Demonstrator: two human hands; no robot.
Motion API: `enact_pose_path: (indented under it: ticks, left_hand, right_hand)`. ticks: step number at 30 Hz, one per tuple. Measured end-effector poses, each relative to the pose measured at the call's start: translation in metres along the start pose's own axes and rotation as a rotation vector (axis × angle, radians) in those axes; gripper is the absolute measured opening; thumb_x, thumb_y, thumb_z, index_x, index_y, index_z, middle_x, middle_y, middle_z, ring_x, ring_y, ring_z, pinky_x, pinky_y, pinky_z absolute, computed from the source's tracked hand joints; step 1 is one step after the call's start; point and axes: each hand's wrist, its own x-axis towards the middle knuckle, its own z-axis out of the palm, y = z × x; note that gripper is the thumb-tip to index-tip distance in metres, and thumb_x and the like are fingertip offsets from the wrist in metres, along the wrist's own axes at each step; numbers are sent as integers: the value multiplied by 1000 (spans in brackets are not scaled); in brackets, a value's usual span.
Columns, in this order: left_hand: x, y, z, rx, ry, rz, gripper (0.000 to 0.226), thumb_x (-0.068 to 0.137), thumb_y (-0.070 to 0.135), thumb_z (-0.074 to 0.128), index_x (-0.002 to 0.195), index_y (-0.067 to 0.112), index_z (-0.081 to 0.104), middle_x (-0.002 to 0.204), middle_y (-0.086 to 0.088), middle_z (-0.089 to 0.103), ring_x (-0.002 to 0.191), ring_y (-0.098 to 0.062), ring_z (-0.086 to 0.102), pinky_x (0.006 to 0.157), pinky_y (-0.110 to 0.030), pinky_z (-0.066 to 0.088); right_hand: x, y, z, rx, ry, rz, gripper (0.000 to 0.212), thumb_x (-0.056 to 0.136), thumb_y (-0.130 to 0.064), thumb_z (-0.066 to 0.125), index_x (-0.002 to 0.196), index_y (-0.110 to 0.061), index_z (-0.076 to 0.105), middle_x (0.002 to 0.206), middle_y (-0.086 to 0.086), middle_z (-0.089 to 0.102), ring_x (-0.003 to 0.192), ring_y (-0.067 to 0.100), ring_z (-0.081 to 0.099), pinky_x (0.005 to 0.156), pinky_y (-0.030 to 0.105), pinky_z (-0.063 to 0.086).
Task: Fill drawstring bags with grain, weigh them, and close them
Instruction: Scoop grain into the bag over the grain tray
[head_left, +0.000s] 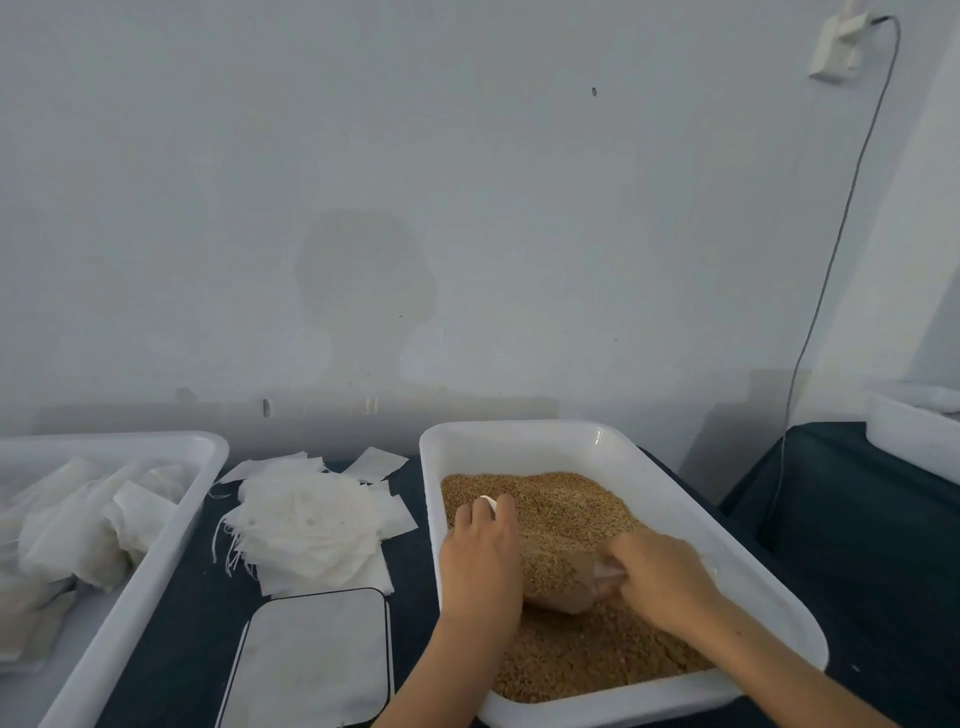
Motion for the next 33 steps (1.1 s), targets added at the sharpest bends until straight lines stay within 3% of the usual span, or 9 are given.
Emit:
enact_pose_path:
  ticks: [3, 6, 11, 14, 16, 20, 23, 25, 33]
  left_hand:
    - [0, -1, 2, -11, -9, 14, 30, 99, 11, 36, 128, 18, 38, 121, 0, 49, 105, -16, 43, 83, -25, 38]
    - [0, -2, 5, -26, -9, 27, 32, 97, 8, 40, 126, 20, 39, 118, 2, 49, 101, -13, 41, 79, -23, 36]
    - [7, -4, 6, -82, -6, 82, 30, 94, 4, 47, 118, 21, 46, 113, 3, 49, 93, -10, 35, 74, -19, 32]
    - [20, -8, 5, -106, -66, 205, 18, 95, 11, 49, 112, 18, 51, 115, 3, 49, 103, -12, 41, 80, -19, 34]
    - [28, -14, 7, -93, -143, 274, 15, 94, 11, 53, 107, 17, 55, 113, 3, 50, 105, -13, 43, 83, -20, 35]
    - [34, -19, 13, -36, -244, 384, 12, 91, 9, 58, 99, 18, 62, 103, 4, 52, 96, -12, 46, 77, -23, 40]
    - [36, -16, 12, -31, -250, 456, 11, 91, 14, 59, 99, 19, 64, 102, 3, 54, 88, -12, 51, 72, -21, 40]
    - [36, -14, 10, -36, -223, 497, 10, 91, 18, 59, 99, 20, 65, 103, 5, 55, 88, -12, 56, 70, -18, 35]
    - [31, -12, 5, -129, -98, 579, 9, 91, 18, 59, 96, 17, 66, 101, 4, 59, 91, -12, 56, 72, -19, 38]
  right_hand:
    - [-2, 10, -16, -82, 2, 3, 10, 85, -25, 65, 78, -33, 62, 79, -19, 57, 87, -1, 59, 88, 19, 45]
    - [-5, 21, -29, -152, -39, 66, 11, 83, -25, 66, 87, -35, 66, 94, -13, 66, 92, 4, 61, 97, 32, 46]
    - [-12, 38, -36, -33, -65, 40, 8, 82, -30, 69, 78, -34, 63, 83, -17, 62, 82, -3, 57, 75, 17, 41]
    - [-16, 50, -43, 30, -63, 64, 34, 82, -29, 69, 58, -27, 45, 62, -12, 50, 65, -3, 51, 70, 20, 40]
    - [-21, 58, -52, 83, -68, 77, 36, 83, -29, 68, 56, -24, 44, 61, -8, 49, 64, 2, 51, 71, 24, 40]
    - [-26, 70, -73, 146, -37, 61, 16, 86, -28, 65, 82, -13, 69, 81, -2, 66, 86, 13, 63, 72, 26, 41]
    - [-25, 67, -83, 182, -10, 14, 8, 86, -27, 65, 80, -28, 70, 72, -13, 62, 78, 6, 59, 70, 25, 38]
    - [-21, 63, -86, 149, -22, 16, 6, 85, -31, 66, 88, -36, 68, 84, -19, 62, 87, 1, 58, 71, 21, 39]
    - [3, 41, -100, -104, -36, 24, 28, 83, -34, 68, 111, -35, 65, 109, -16, 63, 102, 8, 57, 79, 28, 43]
